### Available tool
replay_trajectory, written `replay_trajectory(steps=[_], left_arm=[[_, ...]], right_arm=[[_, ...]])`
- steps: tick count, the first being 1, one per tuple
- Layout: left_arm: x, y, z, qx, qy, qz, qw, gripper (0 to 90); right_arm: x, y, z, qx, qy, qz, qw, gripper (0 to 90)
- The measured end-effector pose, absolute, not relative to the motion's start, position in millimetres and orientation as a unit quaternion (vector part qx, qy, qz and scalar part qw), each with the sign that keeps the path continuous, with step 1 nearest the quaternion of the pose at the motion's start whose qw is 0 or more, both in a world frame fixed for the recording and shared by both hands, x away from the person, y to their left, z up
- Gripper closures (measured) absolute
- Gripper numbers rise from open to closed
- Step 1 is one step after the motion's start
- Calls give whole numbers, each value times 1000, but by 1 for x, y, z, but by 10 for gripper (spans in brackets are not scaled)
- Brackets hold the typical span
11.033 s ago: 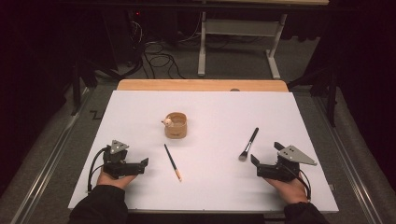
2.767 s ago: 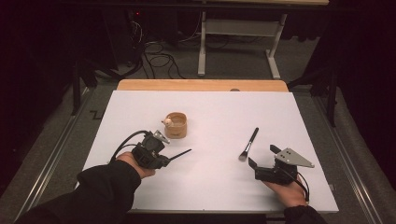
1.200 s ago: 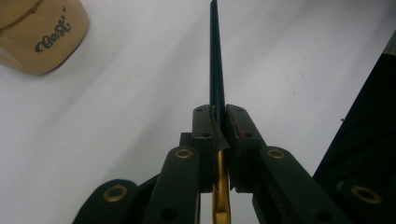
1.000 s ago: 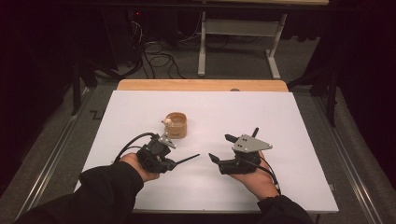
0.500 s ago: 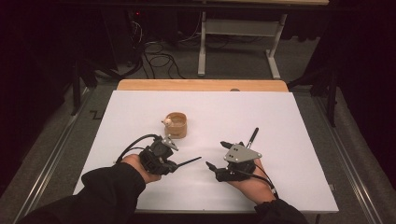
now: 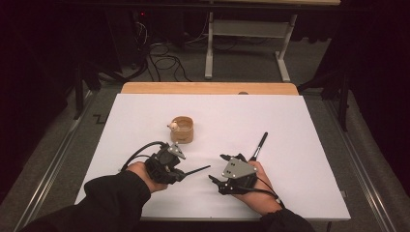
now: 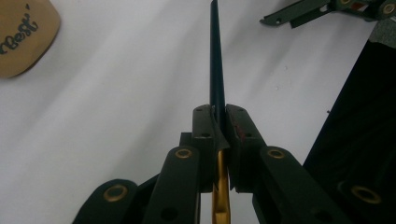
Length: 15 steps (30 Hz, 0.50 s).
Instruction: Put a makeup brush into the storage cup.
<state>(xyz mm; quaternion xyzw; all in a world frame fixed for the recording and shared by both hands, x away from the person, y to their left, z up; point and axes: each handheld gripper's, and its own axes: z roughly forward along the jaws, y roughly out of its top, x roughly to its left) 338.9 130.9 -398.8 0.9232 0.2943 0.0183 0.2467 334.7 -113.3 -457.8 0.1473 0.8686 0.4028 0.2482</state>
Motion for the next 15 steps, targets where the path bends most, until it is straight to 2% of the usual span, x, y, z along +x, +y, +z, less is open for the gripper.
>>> replay_trajectory(steps=[15], left_arm=[[338, 124, -401, 928, 281, 11, 243, 831]], right_arm=[[326, -107, -463, 110, 877, 385, 266, 333]])
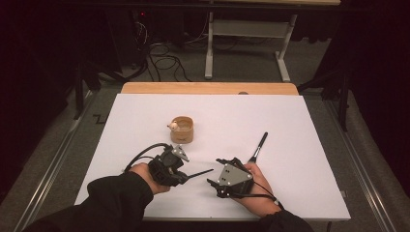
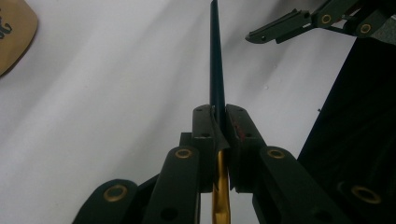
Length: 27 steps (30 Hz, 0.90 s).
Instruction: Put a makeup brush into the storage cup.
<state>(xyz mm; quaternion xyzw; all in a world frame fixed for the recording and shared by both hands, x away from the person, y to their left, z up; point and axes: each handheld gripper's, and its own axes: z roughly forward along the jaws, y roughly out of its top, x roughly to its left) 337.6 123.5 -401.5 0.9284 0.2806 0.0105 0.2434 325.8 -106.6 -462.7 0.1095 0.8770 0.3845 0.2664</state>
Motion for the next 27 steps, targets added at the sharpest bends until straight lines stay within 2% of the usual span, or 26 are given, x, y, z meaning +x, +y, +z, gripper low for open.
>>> replay_trajectory(steps=[14, 27], left_arm=[[338, 120, -400, 931, 273, 5, 241, 831], [337, 118, -398, 932, 274, 0, 238, 831]], right_arm=[[320, -104, -461, 73, 875, 381, 290, 447], [317, -101, -463, 22, 883, 357, 303, 604]])
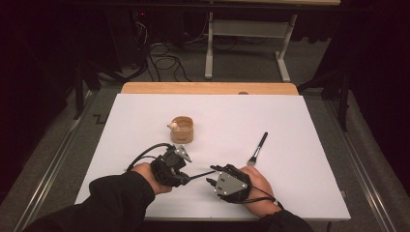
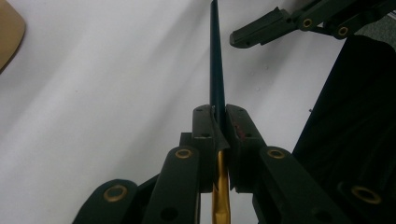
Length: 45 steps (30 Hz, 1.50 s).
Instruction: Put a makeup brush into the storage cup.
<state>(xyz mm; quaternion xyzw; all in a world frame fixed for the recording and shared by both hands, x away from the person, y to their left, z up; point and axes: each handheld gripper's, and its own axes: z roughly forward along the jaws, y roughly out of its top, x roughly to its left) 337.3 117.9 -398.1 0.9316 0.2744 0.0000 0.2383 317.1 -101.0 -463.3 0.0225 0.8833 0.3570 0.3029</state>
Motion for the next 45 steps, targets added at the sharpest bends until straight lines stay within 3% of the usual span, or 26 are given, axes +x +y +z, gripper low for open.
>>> replay_trajectory(steps=[26, 45], left_arm=[[340, 102, -392, 941, 264, -6, 213, 831], [342, 102, -391, 940, 265, -6, 216, 831]], right_arm=[[315, -98, -466, -44, 889, 294, 349, 760], [316, -97, -468, -69, 887, 275, 365, 805]])
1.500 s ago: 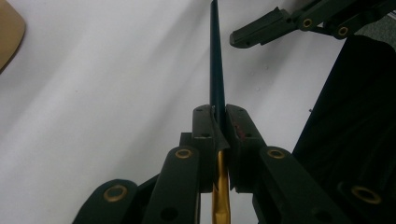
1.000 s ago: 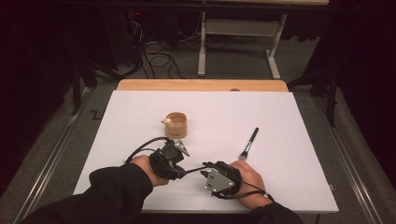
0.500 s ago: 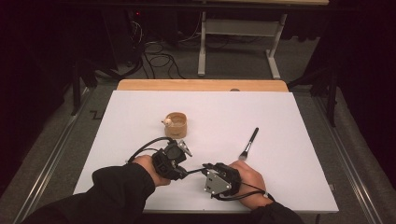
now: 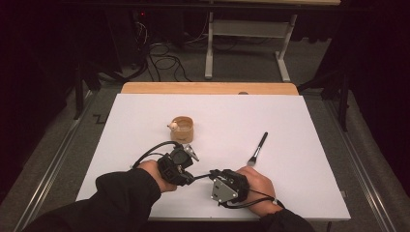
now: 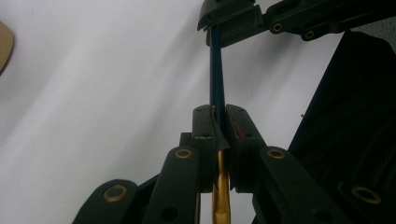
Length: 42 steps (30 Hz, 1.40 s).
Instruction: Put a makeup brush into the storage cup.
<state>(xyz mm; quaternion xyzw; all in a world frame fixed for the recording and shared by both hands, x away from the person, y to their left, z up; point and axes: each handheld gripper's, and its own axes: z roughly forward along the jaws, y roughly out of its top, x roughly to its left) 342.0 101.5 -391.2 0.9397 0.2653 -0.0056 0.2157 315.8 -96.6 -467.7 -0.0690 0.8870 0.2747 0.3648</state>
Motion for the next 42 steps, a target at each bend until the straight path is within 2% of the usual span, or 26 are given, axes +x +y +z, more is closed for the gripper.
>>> replay_trajectory(steps=[10, 24, 34, 42], left_arm=[[343, 100, -387, 938, 267, -3, 221, 830], [344, 102, -387, 938, 270, 2, 220, 805], [346, 107, -389, 929, 290, 9, 230, 569], [346, 113, -390, 925, 296, 30, 237, 454]], right_arm=[[315, -96, -468, -79, 887, 265, 370, 862], [315, -96, -467, -84, 887, 268, 367, 869], [317, -98, -467, -73, 889, 267, 366, 868], [322, -104, -467, -52, 892, 268, 361, 867]])
